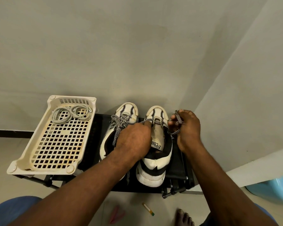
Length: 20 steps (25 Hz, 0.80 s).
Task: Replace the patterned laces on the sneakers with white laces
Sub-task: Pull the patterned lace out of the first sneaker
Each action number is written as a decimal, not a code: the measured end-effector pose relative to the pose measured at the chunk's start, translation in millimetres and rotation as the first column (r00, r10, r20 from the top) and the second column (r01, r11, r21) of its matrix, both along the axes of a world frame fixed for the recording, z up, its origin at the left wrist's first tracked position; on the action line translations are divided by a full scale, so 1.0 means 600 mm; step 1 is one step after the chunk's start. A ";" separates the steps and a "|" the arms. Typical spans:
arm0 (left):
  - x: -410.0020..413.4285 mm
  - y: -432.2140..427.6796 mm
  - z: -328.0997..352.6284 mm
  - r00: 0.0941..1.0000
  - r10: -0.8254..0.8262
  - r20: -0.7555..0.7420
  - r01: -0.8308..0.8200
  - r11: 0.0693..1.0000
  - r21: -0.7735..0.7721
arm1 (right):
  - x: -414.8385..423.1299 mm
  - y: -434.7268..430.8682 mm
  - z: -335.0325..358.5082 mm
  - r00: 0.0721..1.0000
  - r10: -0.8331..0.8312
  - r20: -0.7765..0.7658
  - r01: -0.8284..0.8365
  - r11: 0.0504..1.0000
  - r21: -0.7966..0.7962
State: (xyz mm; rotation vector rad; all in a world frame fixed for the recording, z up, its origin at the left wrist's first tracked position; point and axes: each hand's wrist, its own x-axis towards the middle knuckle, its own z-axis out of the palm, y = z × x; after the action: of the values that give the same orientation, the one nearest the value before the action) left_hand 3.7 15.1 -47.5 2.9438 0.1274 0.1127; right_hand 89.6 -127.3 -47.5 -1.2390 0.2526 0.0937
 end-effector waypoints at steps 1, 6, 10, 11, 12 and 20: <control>-0.001 0.001 0.001 1.000 -0.001 0.005 0.001 1.000 -0.005 | -0.002 -0.001 -0.005 0.998 -0.012 0.064 0.029 0.964 -0.263; -0.002 -0.002 0.000 0.996 -0.031 0.078 0.030 0.999 0.020 | -0.010 -0.019 -0.023 0.969 0.102 0.226 0.156 0.457 -0.876; 0.011 0.004 -0.009 0.988 -0.121 0.100 0.105 0.982 0.156 | -0.018 -0.009 -0.027 0.871 0.428 0.241 0.071 0.375 -0.924; 0.014 0.005 -0.011 0.989 -0.129 0.068 0.118 0.982 0.151 | -0.023 -0.006 -0.030 0.861 0.468 0.198 0.046 0.317 -0.947; 0.017 0.004 -0.012 0.991 -0.130 0.035 0.123 0.982 0.141 | -0.024 -0.005 -0.032 0.866 0.474 0.156 0.029 0.264 -0.964; 0.031 0.003 -0.008 0.988 -0.116 -0.100 0.128 0.984 0.123 | -0.023 -0.023 -0.034 0.922 0.361 0.142 0.011 0.341 -0.940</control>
State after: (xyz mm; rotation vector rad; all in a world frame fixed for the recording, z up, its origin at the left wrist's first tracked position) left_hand 22.2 17.0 -52.1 3.0773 -0.0495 -0.0346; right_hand 75.9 -141.2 -67.7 -2.4492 -0.2006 -0.1018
